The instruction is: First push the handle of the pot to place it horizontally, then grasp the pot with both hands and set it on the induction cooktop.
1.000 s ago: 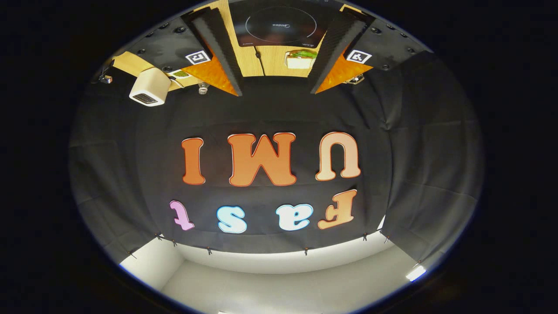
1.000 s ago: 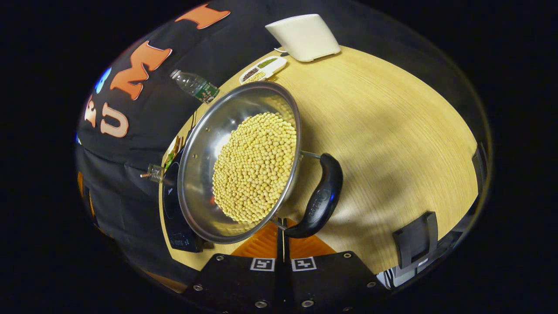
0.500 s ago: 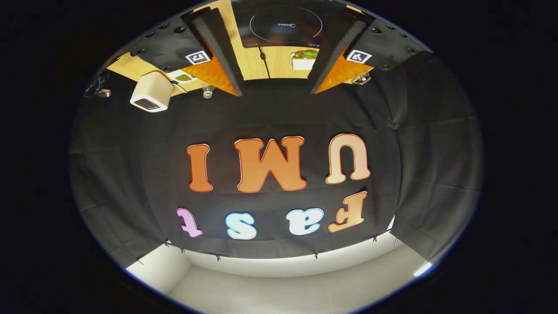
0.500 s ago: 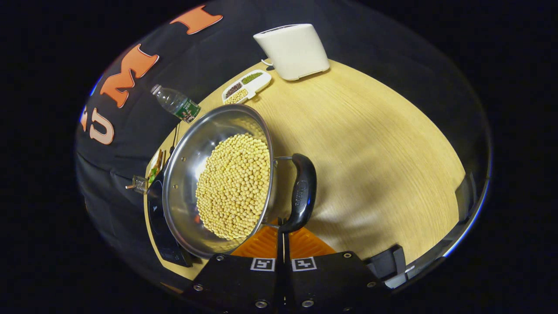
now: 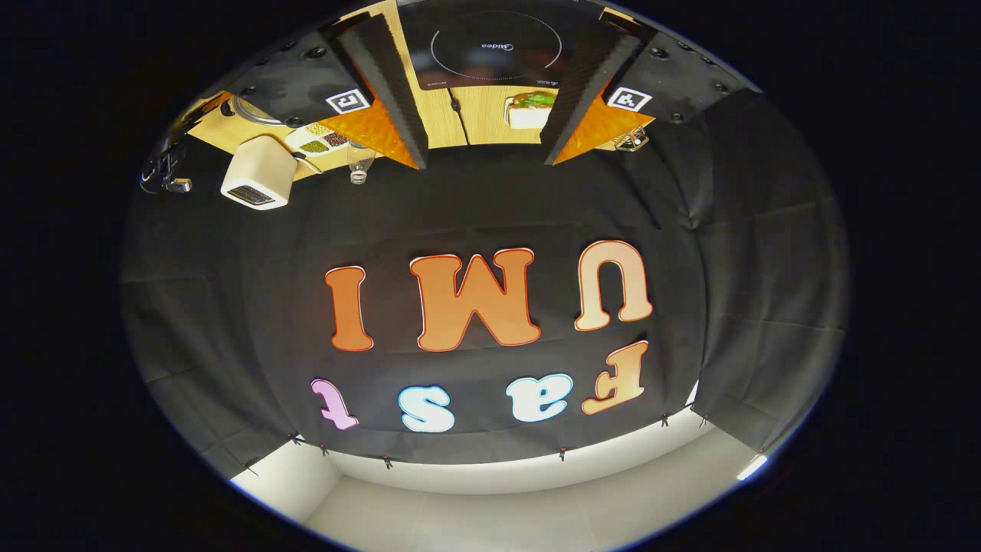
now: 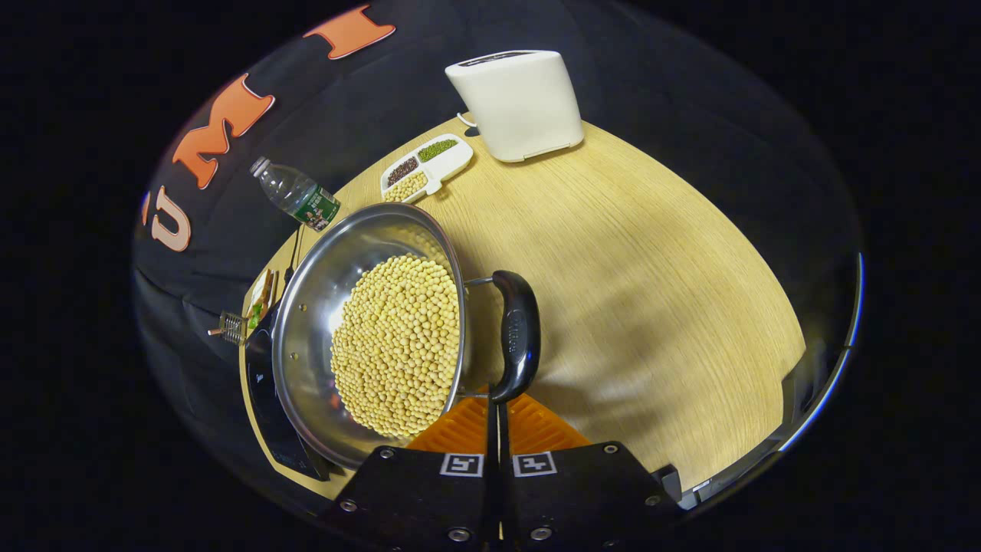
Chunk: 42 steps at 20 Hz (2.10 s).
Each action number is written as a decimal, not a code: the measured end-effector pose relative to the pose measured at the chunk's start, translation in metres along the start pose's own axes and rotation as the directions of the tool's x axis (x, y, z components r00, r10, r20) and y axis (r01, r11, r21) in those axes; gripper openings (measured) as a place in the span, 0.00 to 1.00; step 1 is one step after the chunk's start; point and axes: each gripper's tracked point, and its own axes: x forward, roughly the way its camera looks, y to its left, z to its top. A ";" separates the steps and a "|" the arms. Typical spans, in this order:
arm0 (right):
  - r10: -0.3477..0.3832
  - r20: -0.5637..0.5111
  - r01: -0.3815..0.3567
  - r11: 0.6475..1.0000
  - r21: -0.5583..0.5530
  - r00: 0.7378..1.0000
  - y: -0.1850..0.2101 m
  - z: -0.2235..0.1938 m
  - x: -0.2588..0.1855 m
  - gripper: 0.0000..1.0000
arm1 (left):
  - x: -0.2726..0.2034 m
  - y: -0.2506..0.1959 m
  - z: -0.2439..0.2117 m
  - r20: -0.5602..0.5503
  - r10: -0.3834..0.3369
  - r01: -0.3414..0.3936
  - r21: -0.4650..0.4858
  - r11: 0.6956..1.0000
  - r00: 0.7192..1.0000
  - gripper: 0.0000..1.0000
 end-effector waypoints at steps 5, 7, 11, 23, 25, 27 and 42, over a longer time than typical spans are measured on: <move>0.002 0.002 -0.002 1.000 0.020 1.000 -0.004 0.012 0.007 0.00 | -0.001 0.008 -0.001 -0.003 0.017 -0.016 0.016 1.000 1.000 0.98; -0.013 0.013 0.013 1.000 0.025 1.000 -0.006 0.019 0.009 0.00 | -0.002 0.009 -0.003 -0.005 0.018 -0.018 0.019 1.000 1.000 0.98; -0.024 0.034 0.023 0.999 0.023 0.999 -0.009 0.031 0.011 0.00 | -0.005 0.010 -0.007 -0.022 0.020 -0.019 0.019 1.000 1.000 0.98; -0.029 0.081 0.026 0.999 0.038 0.996 -0.011 0.064 0.016 0.00 | 0.003 0.004 -0.041 -0.109 -0.020 0.018 -0.026 1.000 0.994 0.98; -0.006 0.107 0.000 0.999 0.055 0.994 -0.009 0.074 0.015 0.00 | 0.011 -0.002 -0.057 -0.150 -0.040 0.033 -0.043 0.999 0.988 0.97; 0.006 0.105 -0.011 0.999 0.048 0.994 -0.005 0.076 0.014 0.00 | 0.017 -0.011 -0.071 -0.191 -0.064 0.054 -0.059 0.997 0.979 0.99; 0.123 0.300 -0.065 0.978 -0.196 0.946 0.047 0.106 -0.046 0.40 | 0.032 -0.142 -0.212 -0.565 -0.377 0.302 -0.226 0.926 0.734 0.97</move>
